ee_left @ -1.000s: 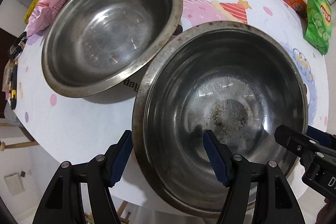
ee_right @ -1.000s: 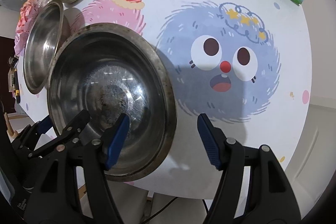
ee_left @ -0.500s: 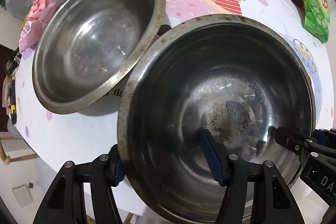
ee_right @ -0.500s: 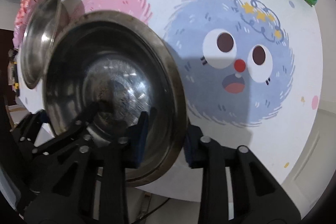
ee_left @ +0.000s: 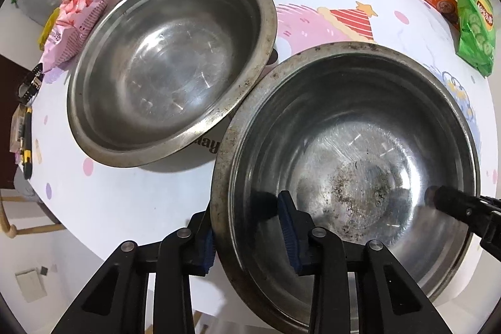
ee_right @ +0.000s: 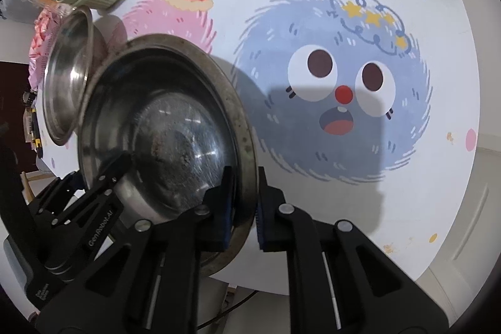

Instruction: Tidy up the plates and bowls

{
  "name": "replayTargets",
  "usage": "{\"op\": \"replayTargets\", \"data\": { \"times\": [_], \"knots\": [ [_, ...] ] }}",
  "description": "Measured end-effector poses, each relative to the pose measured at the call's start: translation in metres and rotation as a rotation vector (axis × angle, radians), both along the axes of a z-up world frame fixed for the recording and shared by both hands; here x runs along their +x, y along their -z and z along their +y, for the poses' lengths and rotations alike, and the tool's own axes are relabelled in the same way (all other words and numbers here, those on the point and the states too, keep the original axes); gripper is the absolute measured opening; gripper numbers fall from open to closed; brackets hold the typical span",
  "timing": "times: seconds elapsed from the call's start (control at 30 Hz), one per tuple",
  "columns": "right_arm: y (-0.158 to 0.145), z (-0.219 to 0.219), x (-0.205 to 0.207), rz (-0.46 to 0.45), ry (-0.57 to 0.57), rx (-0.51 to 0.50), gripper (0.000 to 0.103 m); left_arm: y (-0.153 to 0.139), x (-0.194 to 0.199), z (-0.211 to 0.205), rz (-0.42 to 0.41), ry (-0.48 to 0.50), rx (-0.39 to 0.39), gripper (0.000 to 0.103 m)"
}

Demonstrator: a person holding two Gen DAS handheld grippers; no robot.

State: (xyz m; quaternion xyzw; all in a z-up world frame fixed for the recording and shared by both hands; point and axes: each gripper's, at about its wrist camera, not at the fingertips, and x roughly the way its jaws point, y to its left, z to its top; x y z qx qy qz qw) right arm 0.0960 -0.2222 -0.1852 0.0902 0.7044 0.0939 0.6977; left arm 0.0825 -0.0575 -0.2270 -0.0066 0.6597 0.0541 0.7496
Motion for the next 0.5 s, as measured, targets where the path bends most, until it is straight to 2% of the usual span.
{"op": "replayTargets", "data": {
  "times": [0.5],
  "knots": [
    [-0.014,-0.018,-0.016,-0.020,0.051,0.024,0.013,-0.013,-0.004,0.004,-0.031,0.007,-0.022,0.029]
  ]
}}
